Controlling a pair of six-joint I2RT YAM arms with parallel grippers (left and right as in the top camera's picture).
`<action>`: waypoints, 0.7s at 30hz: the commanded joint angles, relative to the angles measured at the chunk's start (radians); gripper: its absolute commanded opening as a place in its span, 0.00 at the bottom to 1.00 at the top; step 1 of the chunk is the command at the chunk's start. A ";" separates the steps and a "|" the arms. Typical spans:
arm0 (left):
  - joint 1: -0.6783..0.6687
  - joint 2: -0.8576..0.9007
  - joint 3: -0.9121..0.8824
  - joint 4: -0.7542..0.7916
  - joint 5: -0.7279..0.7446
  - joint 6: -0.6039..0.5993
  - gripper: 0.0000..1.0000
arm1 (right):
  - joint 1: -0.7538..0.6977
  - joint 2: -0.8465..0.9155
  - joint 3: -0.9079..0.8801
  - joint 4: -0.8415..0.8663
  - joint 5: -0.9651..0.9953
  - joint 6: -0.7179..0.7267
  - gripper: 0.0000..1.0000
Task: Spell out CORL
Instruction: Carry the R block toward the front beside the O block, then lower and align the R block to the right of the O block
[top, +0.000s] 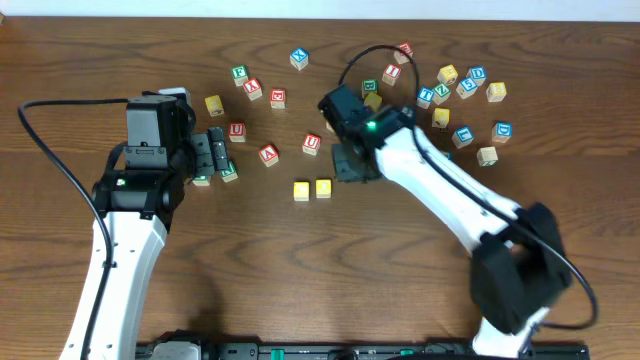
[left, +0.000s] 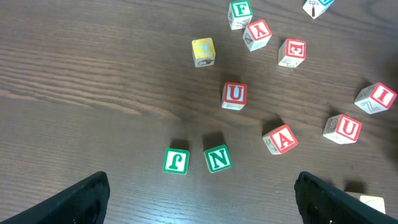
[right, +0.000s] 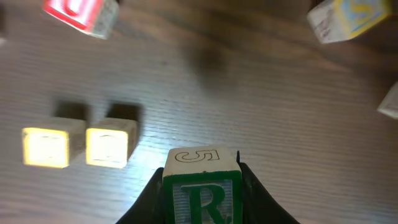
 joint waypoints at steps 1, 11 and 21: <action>0.003 0.006 0.000 0.000 -0.008 0.003 0.93 | 0.007 -0.031 -0.055 0.013 0.018 0.044 0.01; 0.003 0.006 0.000 0.000 -0.008 0.003 0.93 | 0.040 -0.030 -0.166 0.154 0.018 0.094 0.01; 0.003 0.006 0.000 0.000 -0.008 0.003 0.93 | 0.046 -0.029 -0.230 0.243 0.022 0.116 0.01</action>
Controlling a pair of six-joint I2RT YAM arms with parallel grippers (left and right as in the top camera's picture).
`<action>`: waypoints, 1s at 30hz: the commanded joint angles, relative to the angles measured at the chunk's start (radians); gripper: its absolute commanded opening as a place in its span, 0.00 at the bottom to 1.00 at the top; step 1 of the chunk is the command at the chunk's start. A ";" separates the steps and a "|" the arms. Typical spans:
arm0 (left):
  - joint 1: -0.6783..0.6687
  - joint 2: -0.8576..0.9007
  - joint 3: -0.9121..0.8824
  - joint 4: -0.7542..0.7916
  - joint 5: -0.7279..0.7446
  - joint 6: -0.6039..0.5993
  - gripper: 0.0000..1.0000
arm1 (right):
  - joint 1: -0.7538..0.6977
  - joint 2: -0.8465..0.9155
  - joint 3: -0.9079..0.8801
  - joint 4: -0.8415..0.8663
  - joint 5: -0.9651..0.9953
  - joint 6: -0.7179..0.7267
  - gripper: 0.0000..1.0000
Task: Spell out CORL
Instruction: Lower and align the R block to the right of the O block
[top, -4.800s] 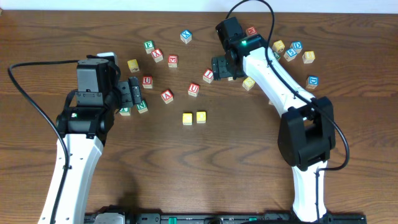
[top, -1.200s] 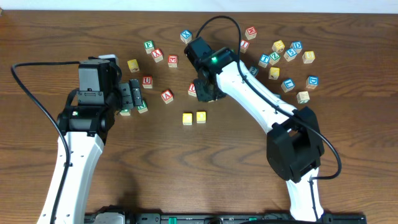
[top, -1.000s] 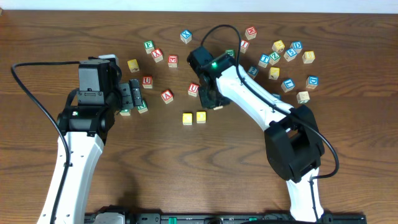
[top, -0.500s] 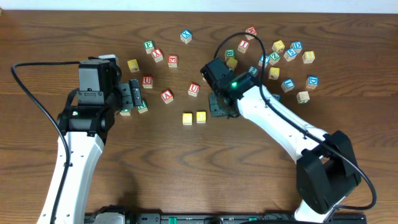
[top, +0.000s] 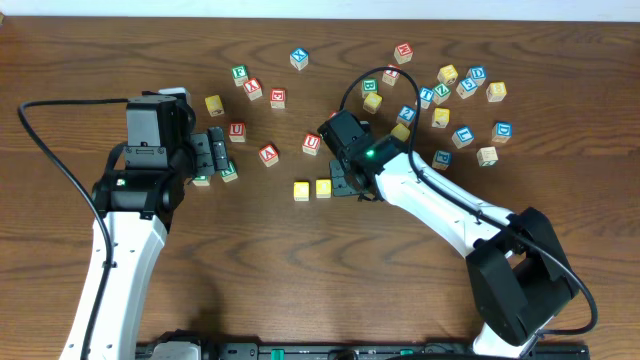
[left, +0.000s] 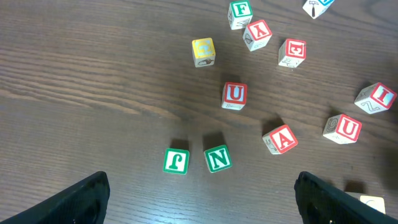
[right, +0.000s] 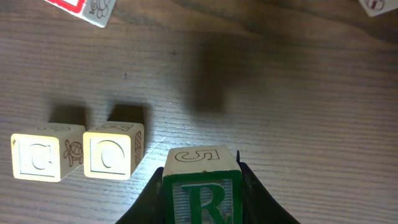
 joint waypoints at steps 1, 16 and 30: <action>0.003 0.006 0.000 0.000 -0.008 0.003 0.93 | 0.010 0.003 -0.028 0.023 0.020 0.028 0.01; 0.003 0.006 0.000 0.000 -0.008 0.003 0.93 | 0.063 0.004 -0.078 0.101 0.082 0.074 0.01; 0.003 0.006 0.000 0.000 -0.008 0.003 0.93 | 0.084 0.007 -0.099 0.119 0.151 0.110 0.01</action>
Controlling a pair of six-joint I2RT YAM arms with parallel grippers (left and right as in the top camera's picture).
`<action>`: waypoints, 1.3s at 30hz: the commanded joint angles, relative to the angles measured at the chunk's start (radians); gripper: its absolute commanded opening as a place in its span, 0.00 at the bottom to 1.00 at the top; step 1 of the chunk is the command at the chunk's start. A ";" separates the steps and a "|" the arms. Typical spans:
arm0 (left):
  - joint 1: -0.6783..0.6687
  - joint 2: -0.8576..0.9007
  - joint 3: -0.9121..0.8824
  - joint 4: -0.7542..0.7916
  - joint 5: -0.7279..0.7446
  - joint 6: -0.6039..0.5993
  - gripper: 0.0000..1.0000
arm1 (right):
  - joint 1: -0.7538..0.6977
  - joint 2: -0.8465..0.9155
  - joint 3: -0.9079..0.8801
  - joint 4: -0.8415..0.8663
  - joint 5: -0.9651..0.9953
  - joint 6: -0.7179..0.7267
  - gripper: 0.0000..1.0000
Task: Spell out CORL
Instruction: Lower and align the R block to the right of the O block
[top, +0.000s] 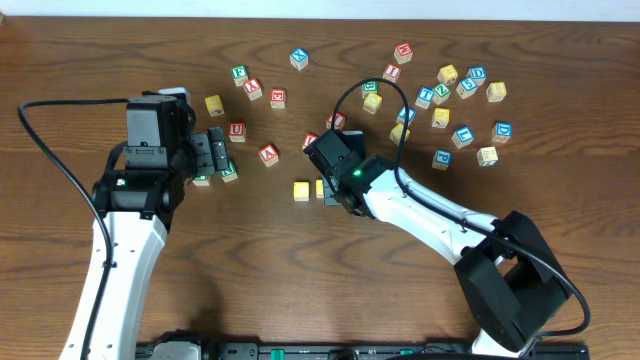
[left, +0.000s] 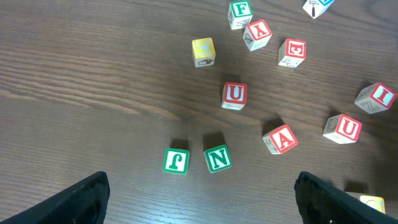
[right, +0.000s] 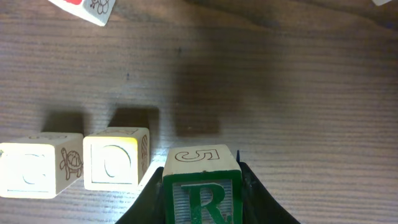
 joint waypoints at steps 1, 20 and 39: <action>0.003 0.006 0.000 0.000 -0.008 0.003 0.93 | 0.008 0.007 -0.032 0.020 0.034 0.029 0.01; 0.003 0.006 0.000 0.000 -0.008 0.003 0.93 | 0.012 0.056 -0.057 0.068 -0.011 0.047 0.01; 0.003 0.006 0.000 0.000 -0.008 0.003 0.93 | 0.016 0.058 -0.057 0.105 0.011 0.043 0.01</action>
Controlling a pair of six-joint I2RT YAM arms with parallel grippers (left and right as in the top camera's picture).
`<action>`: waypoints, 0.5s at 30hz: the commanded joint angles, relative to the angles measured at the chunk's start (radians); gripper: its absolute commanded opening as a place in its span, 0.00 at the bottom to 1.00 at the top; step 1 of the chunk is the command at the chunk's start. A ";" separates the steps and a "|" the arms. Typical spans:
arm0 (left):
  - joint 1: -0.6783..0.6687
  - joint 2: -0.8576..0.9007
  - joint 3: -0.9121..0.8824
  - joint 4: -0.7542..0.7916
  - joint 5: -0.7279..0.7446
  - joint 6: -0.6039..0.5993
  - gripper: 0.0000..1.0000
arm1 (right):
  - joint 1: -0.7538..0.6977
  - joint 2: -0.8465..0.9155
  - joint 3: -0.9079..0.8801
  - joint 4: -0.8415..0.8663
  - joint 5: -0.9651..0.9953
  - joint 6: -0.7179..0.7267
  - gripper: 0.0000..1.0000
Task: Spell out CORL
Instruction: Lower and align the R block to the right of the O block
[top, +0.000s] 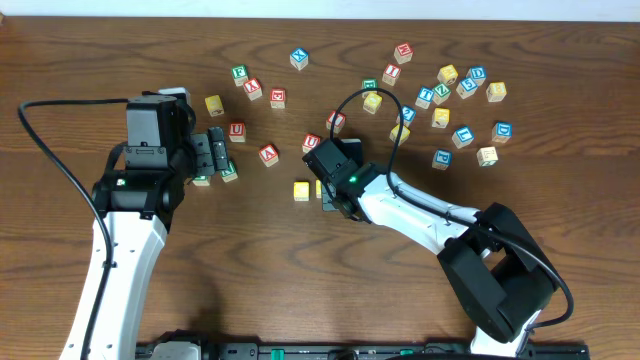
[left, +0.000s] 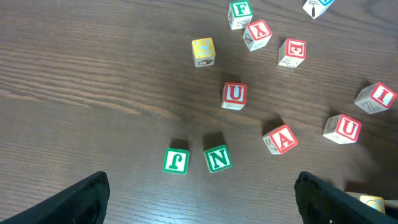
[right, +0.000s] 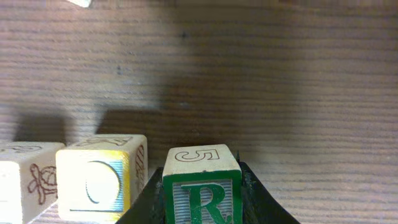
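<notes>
My right gripper (right: 202, 193) is shut on a green R block (right: 202, 190), low over the table just right of the yellow O block (right: 99, 180). The yellow C block (right: 22, 180) stands left of the O. In the overhead view the C block (top: 301, 190) shows, the O block (top: 320, 187) is partly covered by my right gripper (top: 338, 195), and the R block is hidden. My left gripper (left: 202, 199) hangs open and empty over the green J (left: 176, 161) and N (left: 217, 158) blocks.
Red U (left: 234, 94), A (left: 281, 138) and another U (left: 344, 128) lie near the left gripper. Several loose blocks are scattered at the back right (top: 445, 95), among them a yellow one (top: 373, 101) and blue ones (top: 463, 135).
My right gripper has come lower and nearer to the O block with the R block in it. The left arm has not moved.
My right gripper held the R block to the right of the C and O pair. At each later moment it stood closer to the O block and lower. Now the R sits right beside the O. My left gripper stayed open and still.
</notes>
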 joint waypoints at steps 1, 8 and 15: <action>0.003 0.006 0.000 0.000 -0.008 0.003 0.93 | 0.009 0.005 -0.008 0.009 0.026 0.017 0.01; 0.003 0.006 0.000 0.000 -0.008 0.003 0.93 | 0.011 0.005 -0.008 0.008 0.038 0.017 0.01; 0.003 0.006 0.000 0.000 -0.008 0.003 0.93 | 0.012 0.037 -0.008 0.018 0.038 0.017 0.01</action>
